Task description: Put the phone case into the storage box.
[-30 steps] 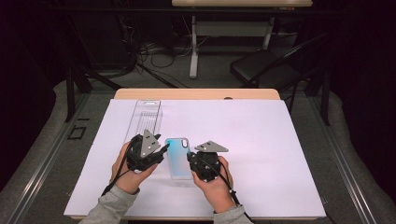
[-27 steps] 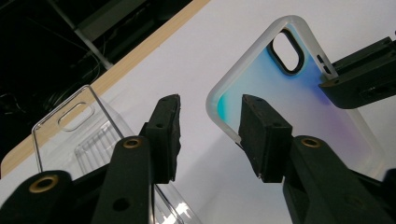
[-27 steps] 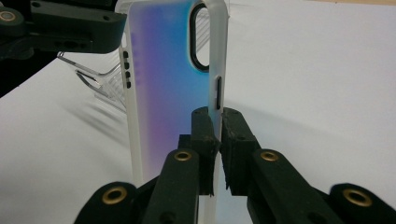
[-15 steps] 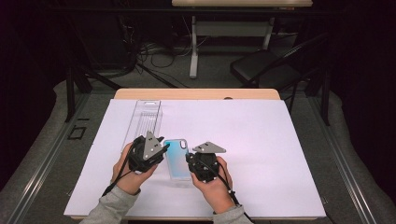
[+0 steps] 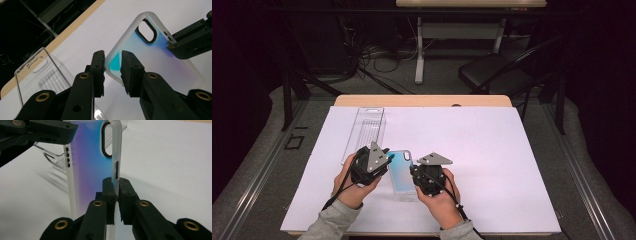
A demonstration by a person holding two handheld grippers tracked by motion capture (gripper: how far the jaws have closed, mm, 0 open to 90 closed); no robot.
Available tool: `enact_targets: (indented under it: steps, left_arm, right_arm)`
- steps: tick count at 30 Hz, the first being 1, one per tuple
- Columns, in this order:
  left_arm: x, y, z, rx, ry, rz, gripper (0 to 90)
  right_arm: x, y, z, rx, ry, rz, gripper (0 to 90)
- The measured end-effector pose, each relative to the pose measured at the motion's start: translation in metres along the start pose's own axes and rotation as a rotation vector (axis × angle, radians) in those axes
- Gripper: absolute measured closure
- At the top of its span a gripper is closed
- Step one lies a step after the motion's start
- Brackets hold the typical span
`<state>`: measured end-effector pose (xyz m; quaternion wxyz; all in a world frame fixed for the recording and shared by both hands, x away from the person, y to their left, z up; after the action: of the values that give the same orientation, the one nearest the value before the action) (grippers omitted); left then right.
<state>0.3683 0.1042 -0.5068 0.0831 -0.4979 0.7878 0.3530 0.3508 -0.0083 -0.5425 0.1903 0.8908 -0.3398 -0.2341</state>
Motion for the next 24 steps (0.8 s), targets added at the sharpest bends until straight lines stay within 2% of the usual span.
enact_targets:
  steps: [24]
  left_arm:
    - [-0.0008, 0.0004, 0.0017, -0.012, -0.020, -0.002, 78.9]
  right_arm:
    - [0.0000, -0.0005, 0.0015, -0.001, 0.006, -0.003, 84.5]
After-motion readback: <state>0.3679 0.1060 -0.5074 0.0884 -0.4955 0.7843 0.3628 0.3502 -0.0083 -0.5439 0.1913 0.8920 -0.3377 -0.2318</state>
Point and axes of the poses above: each handheld gripper's, and its own axes: y roughly backward along the jaws, z roughly out of its underside, x roughly to its right, the point moved 9 cm from there along -y, roughly forward along the jaws, and after that the axes turned 14 degrees about -z, right-handed, at the moved point
